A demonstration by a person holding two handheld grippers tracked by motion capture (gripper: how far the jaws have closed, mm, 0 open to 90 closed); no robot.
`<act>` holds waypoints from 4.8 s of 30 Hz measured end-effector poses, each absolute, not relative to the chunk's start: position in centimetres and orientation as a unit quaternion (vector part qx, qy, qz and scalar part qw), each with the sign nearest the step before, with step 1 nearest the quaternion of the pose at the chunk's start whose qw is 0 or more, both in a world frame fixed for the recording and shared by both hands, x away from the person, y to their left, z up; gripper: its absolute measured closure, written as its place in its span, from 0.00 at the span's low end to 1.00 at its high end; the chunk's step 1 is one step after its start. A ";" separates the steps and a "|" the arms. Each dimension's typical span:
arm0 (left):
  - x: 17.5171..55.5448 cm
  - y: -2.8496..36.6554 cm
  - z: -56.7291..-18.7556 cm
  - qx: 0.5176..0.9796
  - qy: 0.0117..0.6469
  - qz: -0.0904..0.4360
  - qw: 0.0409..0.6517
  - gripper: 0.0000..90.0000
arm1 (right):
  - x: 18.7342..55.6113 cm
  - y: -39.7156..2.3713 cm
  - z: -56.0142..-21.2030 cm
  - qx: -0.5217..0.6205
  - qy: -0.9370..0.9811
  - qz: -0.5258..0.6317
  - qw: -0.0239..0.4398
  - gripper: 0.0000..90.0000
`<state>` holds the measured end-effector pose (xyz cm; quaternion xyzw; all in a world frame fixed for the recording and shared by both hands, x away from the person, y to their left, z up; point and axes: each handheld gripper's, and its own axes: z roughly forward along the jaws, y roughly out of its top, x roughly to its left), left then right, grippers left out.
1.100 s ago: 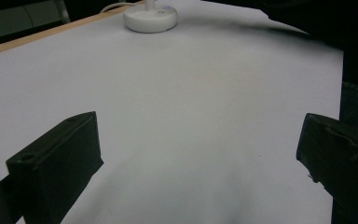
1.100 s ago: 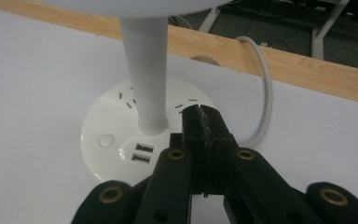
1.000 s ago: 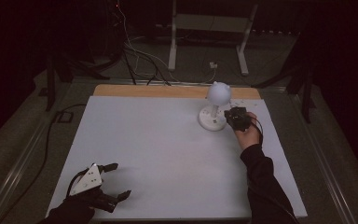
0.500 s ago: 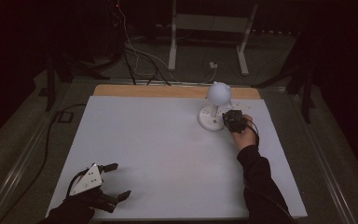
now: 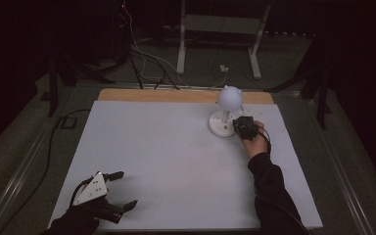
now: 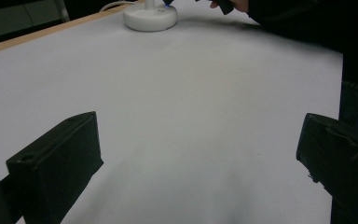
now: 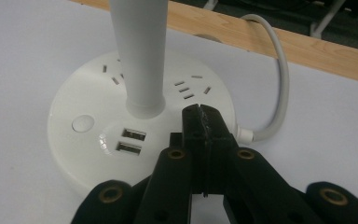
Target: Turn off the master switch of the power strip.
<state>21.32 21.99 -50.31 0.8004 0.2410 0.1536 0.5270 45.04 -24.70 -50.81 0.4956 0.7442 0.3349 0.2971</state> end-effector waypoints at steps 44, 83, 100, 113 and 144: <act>21.3 22.0 -50.4 0.800 0.243 0.155 0.527 0.00 | 45.2 -24.4 -50.9 0.496 0.750 0.317 0.302 1.00; 21.2 22.1 -50.2 0.798 0.242 0.158 0.529 0.00 | 38.4 -24.7 -46.1 0.445 0.758 0.442 0.180 0.00; 21.2 22.0 -50.2 0.798 0.240 0.158 0.529 0.00 | 32.6 -23.2 -46.3 0.386 0.780 0.470 0.150 0.00; 21.2 22.1 -50.2 0.798 0.241 0.157 0.529 0.00 | 29.1 -23.7 -48.1 0.351 0.809 0.449 0.145 0.00; 21.3 21.8 -50.3 0.803 0.236 0.153 0.525 0.00 | 25.2 -29.0 -51.4 0.361 0.821 0.408 0.169 0.00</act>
